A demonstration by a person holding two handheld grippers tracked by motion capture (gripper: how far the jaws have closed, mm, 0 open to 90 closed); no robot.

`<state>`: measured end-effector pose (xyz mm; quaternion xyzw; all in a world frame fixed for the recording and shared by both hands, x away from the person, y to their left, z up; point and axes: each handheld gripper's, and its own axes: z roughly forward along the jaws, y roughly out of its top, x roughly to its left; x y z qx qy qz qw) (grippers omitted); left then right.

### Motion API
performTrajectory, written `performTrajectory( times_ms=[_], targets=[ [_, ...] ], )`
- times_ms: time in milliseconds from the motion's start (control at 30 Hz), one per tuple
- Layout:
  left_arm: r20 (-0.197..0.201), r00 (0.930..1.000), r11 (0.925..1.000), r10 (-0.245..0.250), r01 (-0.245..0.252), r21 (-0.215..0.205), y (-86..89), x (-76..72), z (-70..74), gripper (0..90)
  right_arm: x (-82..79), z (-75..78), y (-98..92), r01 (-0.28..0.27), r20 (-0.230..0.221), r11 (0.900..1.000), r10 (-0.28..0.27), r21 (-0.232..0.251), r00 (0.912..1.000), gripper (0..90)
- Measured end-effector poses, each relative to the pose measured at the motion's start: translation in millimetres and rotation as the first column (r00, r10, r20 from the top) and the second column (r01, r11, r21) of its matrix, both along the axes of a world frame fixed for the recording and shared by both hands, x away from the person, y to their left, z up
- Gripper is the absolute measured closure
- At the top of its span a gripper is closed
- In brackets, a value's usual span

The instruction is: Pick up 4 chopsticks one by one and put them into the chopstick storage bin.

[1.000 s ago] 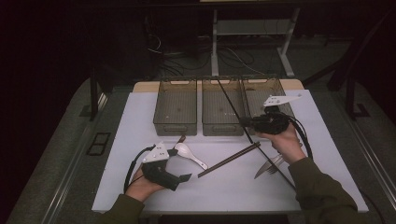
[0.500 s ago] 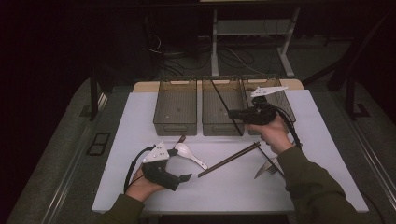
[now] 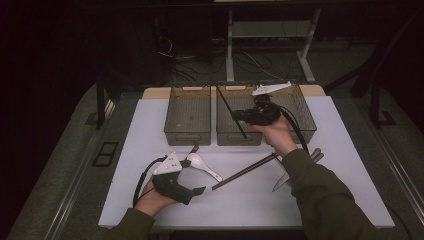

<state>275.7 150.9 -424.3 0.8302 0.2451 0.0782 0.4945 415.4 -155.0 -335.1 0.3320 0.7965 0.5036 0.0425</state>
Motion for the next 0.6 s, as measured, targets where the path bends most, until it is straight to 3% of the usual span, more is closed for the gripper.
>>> performTrajectory(
  times_ms=[400,600],
  targets=[
    [0.000,1.0000,1.0000,-0.002,0.002,-0.006,0.0,-0.1,0.0,0.0,19.0,-0.9,34.8,0.021,0.012,0.999,-0.021,-0.026,0.9997,85.0],
    [0.003,1.0000,1.0000,-0.006,0.006,0.004,1.5,0.6,0.8,0.0,29.0,-3.6,52.4,0.029,0.003,0.999,-0.029,-0.016,0.9996,85.0]
  ],
)
